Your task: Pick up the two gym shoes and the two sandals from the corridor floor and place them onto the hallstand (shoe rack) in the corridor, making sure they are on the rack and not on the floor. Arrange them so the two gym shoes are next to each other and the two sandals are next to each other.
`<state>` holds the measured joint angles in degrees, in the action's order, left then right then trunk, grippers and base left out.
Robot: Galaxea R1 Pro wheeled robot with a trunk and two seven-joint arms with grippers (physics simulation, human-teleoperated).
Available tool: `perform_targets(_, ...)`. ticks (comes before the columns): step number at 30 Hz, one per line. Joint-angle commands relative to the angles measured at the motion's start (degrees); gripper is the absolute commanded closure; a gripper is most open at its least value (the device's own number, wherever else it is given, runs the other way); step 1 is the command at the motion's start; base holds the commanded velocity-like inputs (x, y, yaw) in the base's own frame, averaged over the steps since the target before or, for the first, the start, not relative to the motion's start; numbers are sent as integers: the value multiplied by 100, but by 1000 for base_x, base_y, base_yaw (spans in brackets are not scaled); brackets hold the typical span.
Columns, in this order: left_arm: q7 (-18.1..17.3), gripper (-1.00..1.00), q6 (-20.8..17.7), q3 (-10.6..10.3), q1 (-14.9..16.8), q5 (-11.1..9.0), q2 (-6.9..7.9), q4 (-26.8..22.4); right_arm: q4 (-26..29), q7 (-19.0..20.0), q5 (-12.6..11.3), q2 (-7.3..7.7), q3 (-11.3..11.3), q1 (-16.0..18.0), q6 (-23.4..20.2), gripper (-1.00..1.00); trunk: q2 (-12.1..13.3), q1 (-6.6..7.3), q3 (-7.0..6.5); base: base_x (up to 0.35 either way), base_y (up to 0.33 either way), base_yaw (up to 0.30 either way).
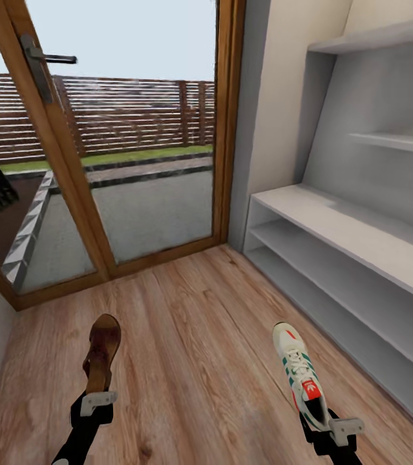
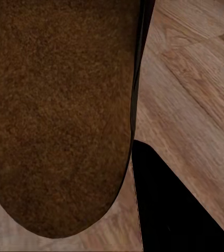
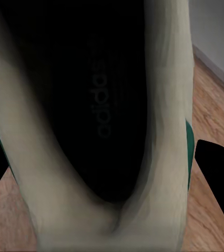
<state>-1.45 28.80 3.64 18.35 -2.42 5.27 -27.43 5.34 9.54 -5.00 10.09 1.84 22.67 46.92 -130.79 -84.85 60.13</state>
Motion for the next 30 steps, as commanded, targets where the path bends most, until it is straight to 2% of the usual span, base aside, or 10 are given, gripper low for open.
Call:
perform_targets(1, -13, 100, 13, 6, 2, -5, 0, 1, -7, 39, -54, 1, 18, 5, 15, 100, -2, -2, 5, 291, 199, -265)
perform_targets(30, -20, 100, 14, 6, -1, -4, 2, 9, -7, 39, -54, 6, 18, 4, 10, 100, -2, -2, 5, 277, 237, -265)
